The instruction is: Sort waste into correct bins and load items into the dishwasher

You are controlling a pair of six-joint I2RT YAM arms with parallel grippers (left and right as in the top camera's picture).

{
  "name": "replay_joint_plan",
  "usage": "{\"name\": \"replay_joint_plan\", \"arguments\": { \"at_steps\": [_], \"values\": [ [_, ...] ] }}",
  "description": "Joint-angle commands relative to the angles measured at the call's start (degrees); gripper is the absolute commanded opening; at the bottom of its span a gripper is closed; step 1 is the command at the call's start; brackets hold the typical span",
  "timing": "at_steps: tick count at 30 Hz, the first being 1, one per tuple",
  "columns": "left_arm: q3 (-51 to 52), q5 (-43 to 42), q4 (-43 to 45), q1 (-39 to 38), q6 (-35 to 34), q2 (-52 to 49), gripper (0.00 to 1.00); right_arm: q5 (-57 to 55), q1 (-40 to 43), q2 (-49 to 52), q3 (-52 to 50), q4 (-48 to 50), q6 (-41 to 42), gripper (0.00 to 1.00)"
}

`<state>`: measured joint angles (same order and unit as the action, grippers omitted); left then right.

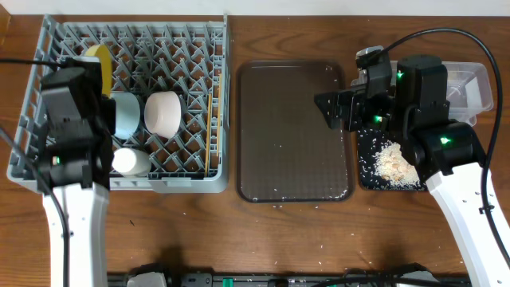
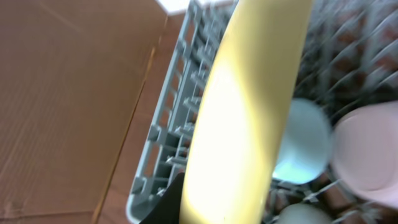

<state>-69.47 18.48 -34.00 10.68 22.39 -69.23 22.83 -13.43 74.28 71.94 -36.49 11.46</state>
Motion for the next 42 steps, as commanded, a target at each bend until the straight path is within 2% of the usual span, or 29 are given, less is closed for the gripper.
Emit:
{"name": "replay_joint_plan", "arguments": {
  "at_steps": [1,12,17,25,30,42],
  "values": [
    [-1.05,2.64,1.01,2.40,4.15,-4.92,0.08,-1.64,-0.13,-0.02,0.15,0.02,-0.39,0.88],
    [-1.05,4.72,4.42,3.30,6.73,-13.55,0.08,-1.62,-0.13,-0.02,0.15,-0.20,-0.37,0.88],
    [-1.05,4.90,4.83,3.30,6.73,-13.09,0.08,-1.62,-0.13,-0.02,0.15,-0.26,-0.37,0.88],
    [-1.05,9.73,8.81,4.63,7.78,-11.10,0.08,-1.62,-0.13,-0.02,0.15,-0.24,-0.37,0.89],
    [-1.05,8.35,10.10,6.32,8.02,-12.37,0.08,-1.62,-0.13,-0.02,0.15,-0.24,-0.37,0.89],
    [-0.94,-1.36,9.68,8.55,8.00,-17.27,0.08,-1.60,-0.13,-0.02,0.15,-0.63,0.31,0.88]
  ]
}}
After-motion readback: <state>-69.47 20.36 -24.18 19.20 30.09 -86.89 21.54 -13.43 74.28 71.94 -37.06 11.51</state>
